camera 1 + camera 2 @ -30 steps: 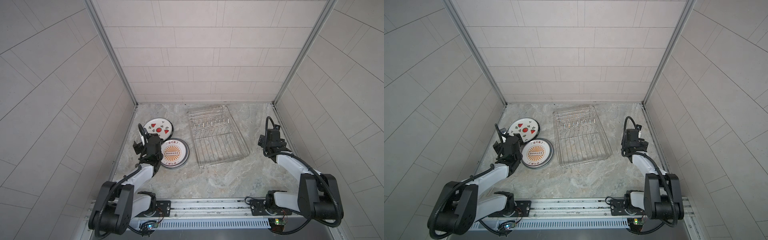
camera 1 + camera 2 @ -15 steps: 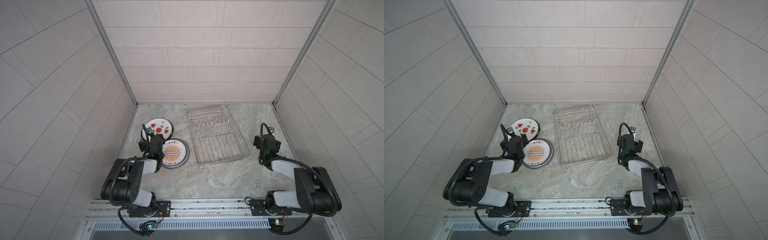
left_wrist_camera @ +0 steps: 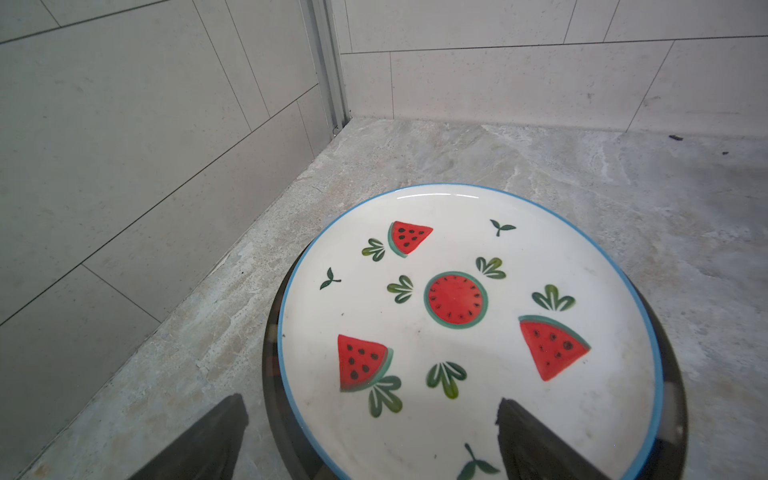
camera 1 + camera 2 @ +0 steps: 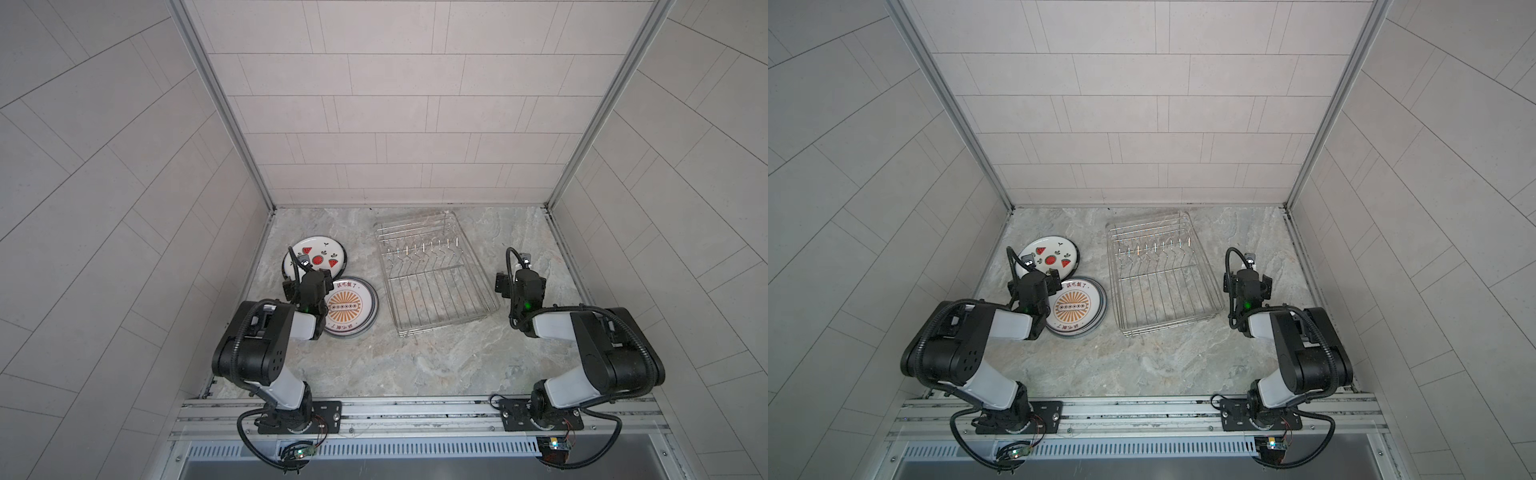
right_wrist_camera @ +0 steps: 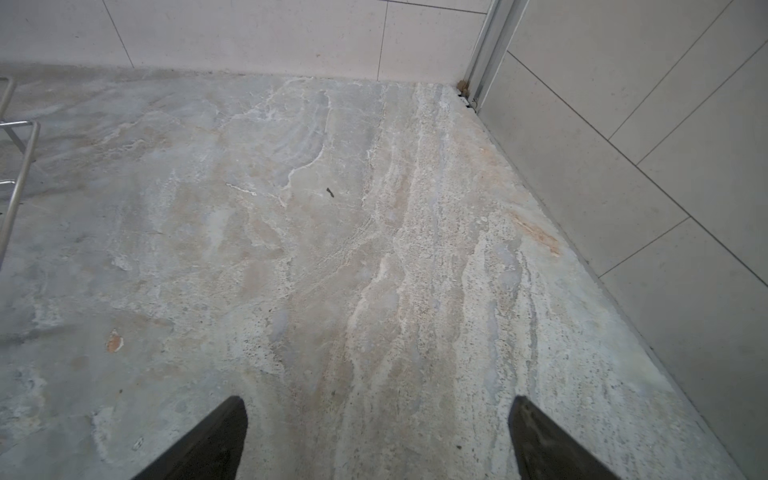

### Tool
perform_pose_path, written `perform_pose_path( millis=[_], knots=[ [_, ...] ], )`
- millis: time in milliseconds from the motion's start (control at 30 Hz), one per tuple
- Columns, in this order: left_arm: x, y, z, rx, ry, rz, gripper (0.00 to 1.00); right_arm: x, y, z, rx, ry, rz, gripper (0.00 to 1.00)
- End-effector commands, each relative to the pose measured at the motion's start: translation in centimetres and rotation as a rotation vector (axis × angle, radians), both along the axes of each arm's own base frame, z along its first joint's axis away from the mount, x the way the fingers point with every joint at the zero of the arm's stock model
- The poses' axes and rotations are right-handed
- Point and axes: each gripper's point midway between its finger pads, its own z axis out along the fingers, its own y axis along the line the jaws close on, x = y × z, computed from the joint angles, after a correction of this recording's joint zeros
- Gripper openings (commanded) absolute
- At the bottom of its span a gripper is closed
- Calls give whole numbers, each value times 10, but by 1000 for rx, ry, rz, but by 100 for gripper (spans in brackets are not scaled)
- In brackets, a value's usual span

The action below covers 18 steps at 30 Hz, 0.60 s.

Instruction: Unload the plates from the dish rack

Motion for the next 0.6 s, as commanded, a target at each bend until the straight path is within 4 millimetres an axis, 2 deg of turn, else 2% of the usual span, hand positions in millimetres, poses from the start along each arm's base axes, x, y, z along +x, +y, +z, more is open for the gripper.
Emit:
perform_pose_path(
  millis=[0, 567],
  knots=[
    [7, 1, 9, 3, -28, -4, 100, 8, 2, 13, -30, -33, 7, 100],
    [7, 1, 10, 6, -36, -5, 100, 10, 3, 11, -46, -14, 3, 100]
  ],
)
